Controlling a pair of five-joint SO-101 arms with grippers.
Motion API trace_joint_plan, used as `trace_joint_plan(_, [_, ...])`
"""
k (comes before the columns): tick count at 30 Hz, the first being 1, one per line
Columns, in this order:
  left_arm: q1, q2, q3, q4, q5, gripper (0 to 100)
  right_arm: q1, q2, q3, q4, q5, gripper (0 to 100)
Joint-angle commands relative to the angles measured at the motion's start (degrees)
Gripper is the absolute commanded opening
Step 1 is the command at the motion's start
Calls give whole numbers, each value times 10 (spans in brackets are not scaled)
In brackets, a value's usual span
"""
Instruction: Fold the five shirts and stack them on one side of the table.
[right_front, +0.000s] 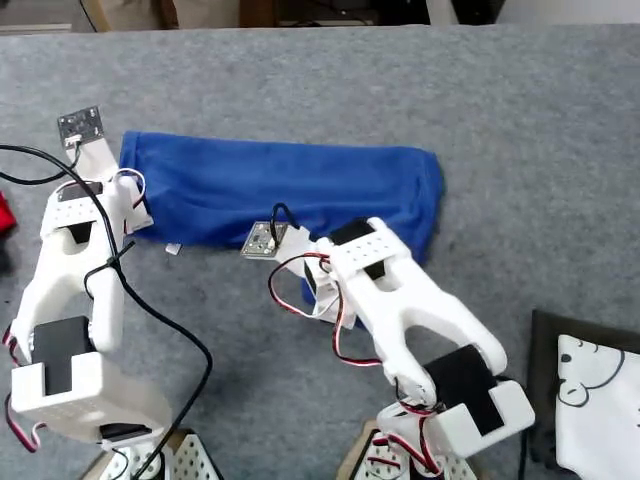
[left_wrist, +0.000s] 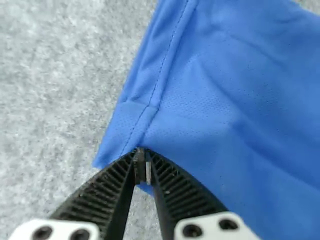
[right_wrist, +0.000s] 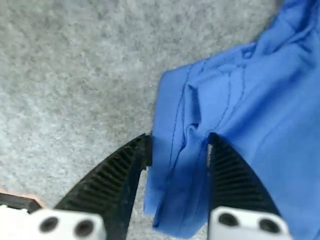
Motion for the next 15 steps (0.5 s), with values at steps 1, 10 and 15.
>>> trace_joint_plan(1, [-6,-2,-10,-9,4,18,-4,30,-2,3,1,192])
trace_joint_plan(10, [-7,-2,-9,-9,3,18,30,32,-2,3,14,49])
trace_joint_plan(15, [-7,-2,-8,-9,3,18,43,39,-9,2,15,36])
